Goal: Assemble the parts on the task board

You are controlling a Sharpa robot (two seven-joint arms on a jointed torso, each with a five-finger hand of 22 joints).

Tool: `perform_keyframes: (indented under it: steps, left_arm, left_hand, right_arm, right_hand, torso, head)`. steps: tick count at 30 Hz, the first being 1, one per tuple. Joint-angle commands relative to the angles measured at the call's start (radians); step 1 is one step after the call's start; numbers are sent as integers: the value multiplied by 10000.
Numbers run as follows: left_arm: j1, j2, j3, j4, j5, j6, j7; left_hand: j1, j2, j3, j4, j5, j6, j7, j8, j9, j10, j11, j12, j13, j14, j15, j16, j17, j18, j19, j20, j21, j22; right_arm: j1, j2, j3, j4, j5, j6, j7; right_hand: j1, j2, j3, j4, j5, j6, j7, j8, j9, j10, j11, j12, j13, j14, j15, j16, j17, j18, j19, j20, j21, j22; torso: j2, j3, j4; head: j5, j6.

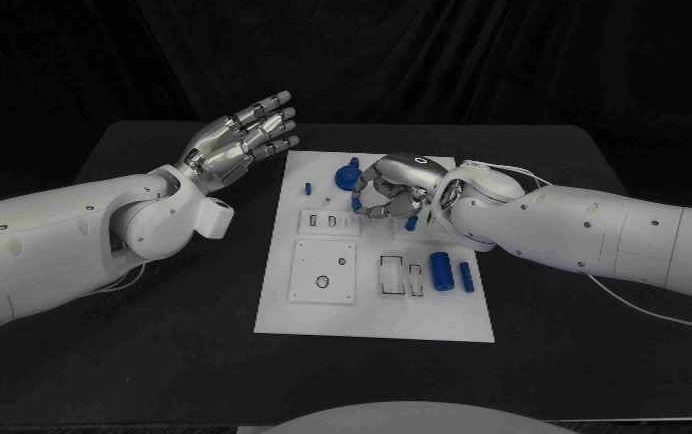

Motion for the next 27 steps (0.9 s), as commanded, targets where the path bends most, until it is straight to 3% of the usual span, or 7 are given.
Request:
perform_keyframes:
  steps: [1, 7, 27]
  left_arm:
    - [-18, 25, 11, 1, 29, 158, 44]
    - [-27, 36, 11, -5, 29, 182, 9]
    - [-36, 1, 11, 17, 29, 214, -137]
  left_hand:
    - [87, 15, 52, -7, 39, 55, 24, 3, 16, 28, 38, 40, 13, 7, 76, 43, 15, -189, -66, 18, -42, -5]
    - [100, 19, 62, -13, 49, 49, 24, 2, 15, 29, 39, 42, 13, 8, 80, 40, 14, -188, -68, 18, -44, -6]
    - [137, 35, 93, -30, 80, 90, 31, 9, 20, 33, 42, 60, 14, 18, 91, 69, 19, -184, -64, 18, -39, -5]
  right_arm:
    - [-88, 82, 7, -63, -269, 431, -420]
    - [-161, 220, 7, -165, -276, 433, -448]
    - [-265, 374, 8, -253, -279, 616, -465]
  right_hand:
    - [-21, 34, -1, -61, 57, -45, 15, 67, 17, 1060, 73, 26, 2635, 1048, 103, 25, 2635, -135, 1030, 69, -49, 2596]
    - [-48, 34, -8, -65, 66, -62, 25, 67, 22, 1060, 92, 26, 2635, 1048, 117, 25, 2635, -130, 1020, 79, -66, 2590]
    - [-93, 39, -7, -101, 80, -165, 59, 41, 22, 1060, 110, 26, 2635, 1048, 145, 25, 2635, -121, 1001, 108, -96, 2577]
  torso:
    - [-1, -8, 13]
    - [0, 5, 2]
    - [4, -1, -8]
  head:
    - [4, -10]
    - [20, -37]
    - [38, -164]
